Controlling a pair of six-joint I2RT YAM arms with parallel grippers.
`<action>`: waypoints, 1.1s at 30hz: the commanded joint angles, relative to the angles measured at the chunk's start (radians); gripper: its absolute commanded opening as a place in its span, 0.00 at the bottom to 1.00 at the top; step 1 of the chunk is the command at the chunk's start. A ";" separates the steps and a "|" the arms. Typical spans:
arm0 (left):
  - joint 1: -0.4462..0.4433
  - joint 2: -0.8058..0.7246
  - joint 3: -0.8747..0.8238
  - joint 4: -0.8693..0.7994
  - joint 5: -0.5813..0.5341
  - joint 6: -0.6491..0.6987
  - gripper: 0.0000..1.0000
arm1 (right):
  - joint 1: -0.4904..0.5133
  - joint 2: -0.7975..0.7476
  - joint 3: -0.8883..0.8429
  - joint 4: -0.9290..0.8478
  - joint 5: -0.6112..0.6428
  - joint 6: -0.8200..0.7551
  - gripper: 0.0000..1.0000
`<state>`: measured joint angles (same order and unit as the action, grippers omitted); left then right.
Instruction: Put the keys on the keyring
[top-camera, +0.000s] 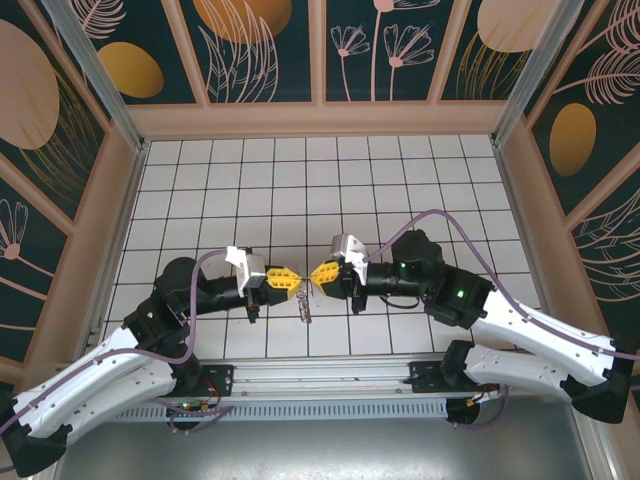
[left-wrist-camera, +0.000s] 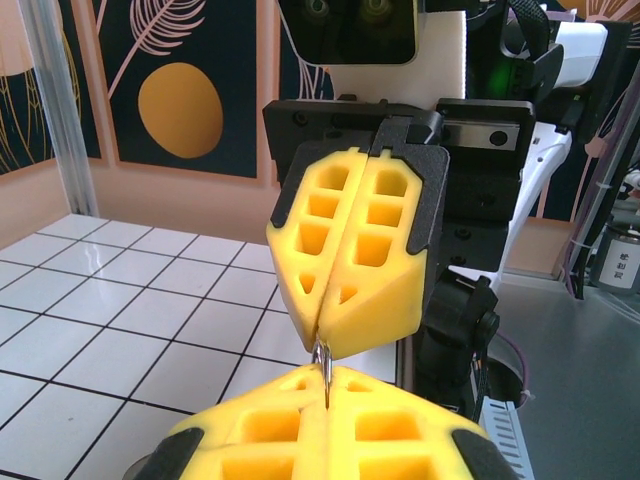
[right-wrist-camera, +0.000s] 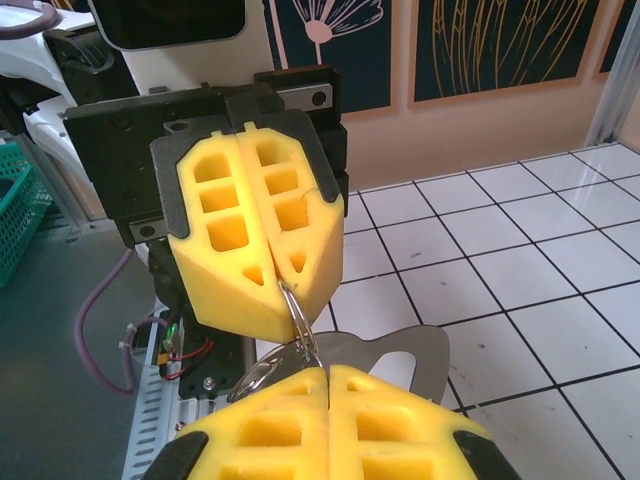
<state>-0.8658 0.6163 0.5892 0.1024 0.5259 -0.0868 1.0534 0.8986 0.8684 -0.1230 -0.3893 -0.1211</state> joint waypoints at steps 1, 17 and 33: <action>-0.001 -0.018 0.017 0.100 0.034 -0.007 0.00 | -0.031 0.021 -0.002 0.008 -0.007 0.017 0.00; -0.001 -0.020 -0.012 0.151 0.048 -0.018 0.00 | -0.046 0.101 0.013 0.058 -0.130 0.011 0.00; -0.001 -0.038 -0.011 0.160 0.070 -0.019 0.00 | -0.099 0.076 -0.057 0.168 -0.186 0.042 0.00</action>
<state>-0.8619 0.5983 0.5671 0.1390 0.5228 -0.0879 0.9844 0.9894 0.8406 -0.0177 -0.5827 -0.1055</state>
